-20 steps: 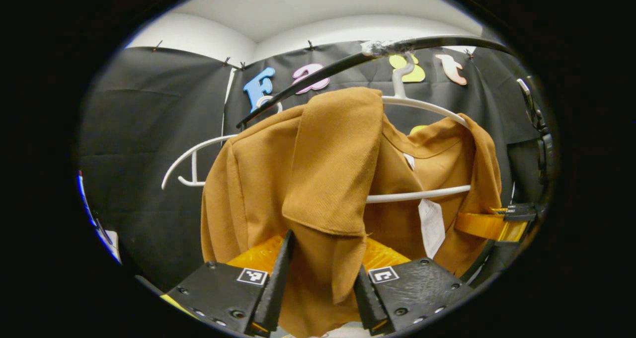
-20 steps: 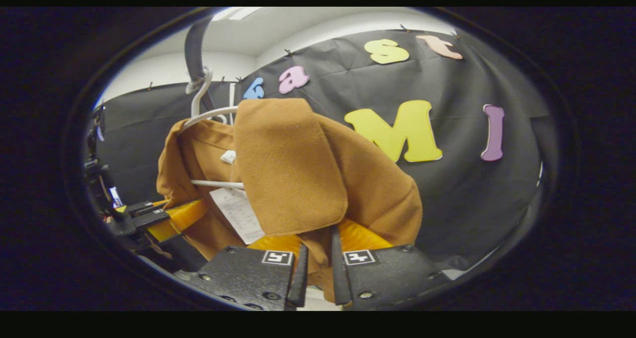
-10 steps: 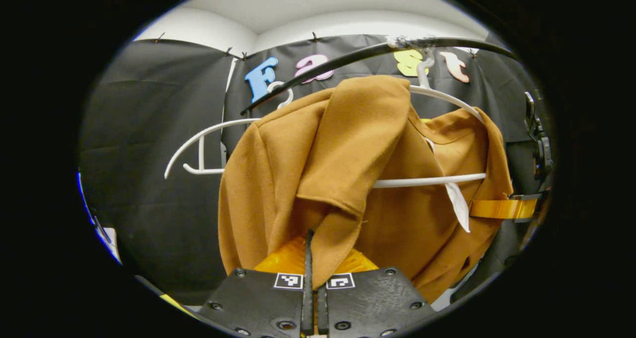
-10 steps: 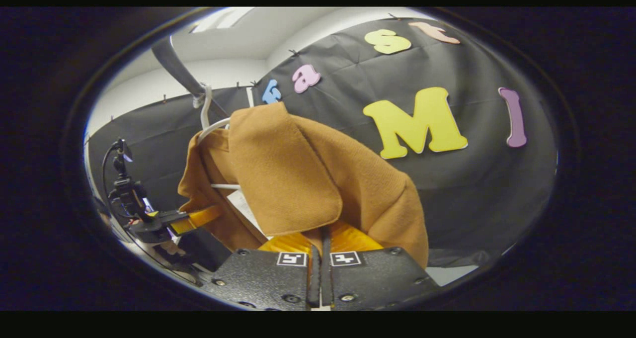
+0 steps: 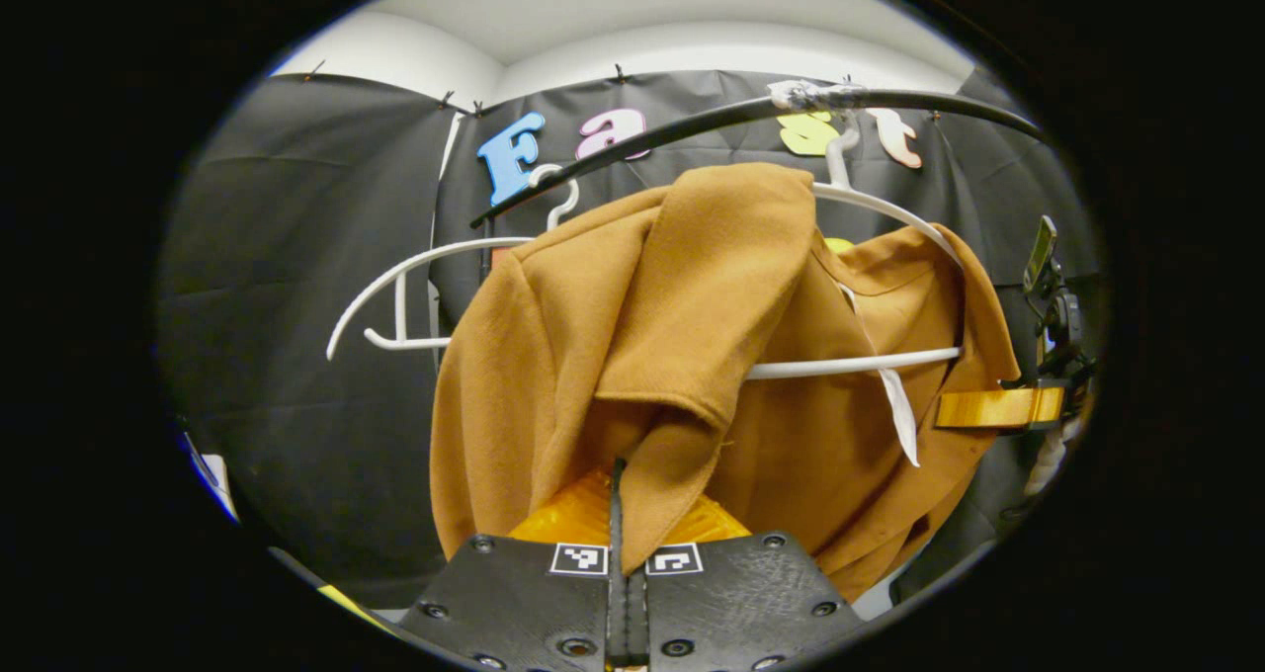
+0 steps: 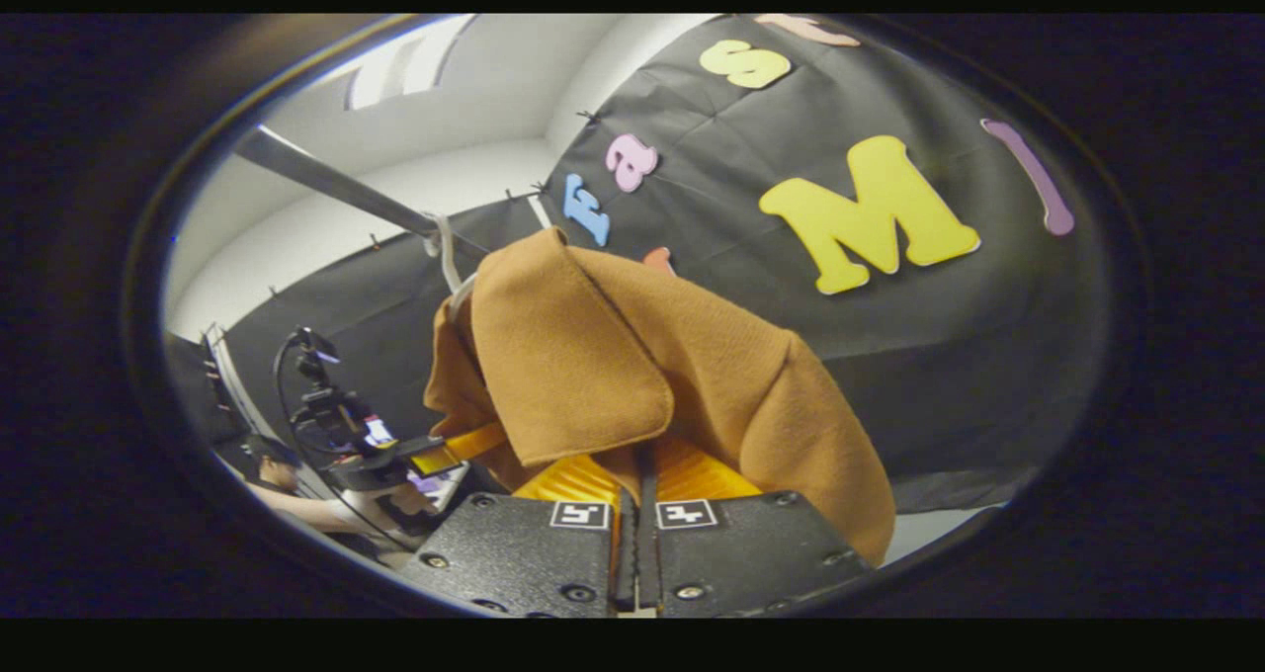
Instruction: Grasp the clothes on the hanger with both hands and then place them into the laundry hamper below.
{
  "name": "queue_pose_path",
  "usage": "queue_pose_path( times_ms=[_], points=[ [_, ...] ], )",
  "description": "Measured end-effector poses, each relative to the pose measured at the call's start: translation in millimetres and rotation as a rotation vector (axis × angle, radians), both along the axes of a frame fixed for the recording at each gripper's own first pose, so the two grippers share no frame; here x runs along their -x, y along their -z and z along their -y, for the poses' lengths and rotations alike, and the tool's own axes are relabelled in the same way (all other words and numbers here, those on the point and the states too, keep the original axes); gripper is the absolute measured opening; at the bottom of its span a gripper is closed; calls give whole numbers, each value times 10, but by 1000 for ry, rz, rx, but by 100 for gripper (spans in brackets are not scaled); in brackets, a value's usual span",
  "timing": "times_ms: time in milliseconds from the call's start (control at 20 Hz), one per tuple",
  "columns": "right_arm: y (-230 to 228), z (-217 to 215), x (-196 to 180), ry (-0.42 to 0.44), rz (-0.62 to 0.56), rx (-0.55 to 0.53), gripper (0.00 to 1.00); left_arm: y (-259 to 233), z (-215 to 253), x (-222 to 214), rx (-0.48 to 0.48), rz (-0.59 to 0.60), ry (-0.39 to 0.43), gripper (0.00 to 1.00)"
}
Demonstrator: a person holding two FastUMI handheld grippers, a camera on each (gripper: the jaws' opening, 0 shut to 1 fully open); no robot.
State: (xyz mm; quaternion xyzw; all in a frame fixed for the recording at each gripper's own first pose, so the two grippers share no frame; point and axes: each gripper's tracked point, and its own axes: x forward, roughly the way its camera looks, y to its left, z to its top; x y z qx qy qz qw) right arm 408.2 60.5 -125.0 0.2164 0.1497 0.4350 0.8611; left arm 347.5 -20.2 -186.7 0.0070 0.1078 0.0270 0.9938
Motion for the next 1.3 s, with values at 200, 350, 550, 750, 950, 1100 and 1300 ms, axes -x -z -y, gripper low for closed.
queue_pose_path(
  times_ms=[200, 350, 550, 750, 950, 1100, 1300],
  points=[
    [-474, 65, 186, -76, -16, -250, 4, -306, -133, 89, 39, 47, -36, 5],
    [-707, 20, 342, -140, 2, -325, 4, -473, -261, 95, 79, 72, -60, 5],
    [-1016, 114, 327, -158, -4, -457, 4, -755, -311, 50, 69, 115, -20, 5],
    [-1253, 241, 254, -115, 18, -532, 4, -1102, -471, -36, 90, 184, 2, 5],
    [-1429, 422, 127, -83, 35, -636, 4, -1181, -696, -176, 106, 196, -14, 5],
    [-1506, 569, 89, -102, 27, -707, 4, -1120, -732, -270, 110, 175, 20, 5],
    [-1534, 894, -105, -77, 13, -815, 3, -911, -804, -336, 164, 125, 45, 5]
  ],
)
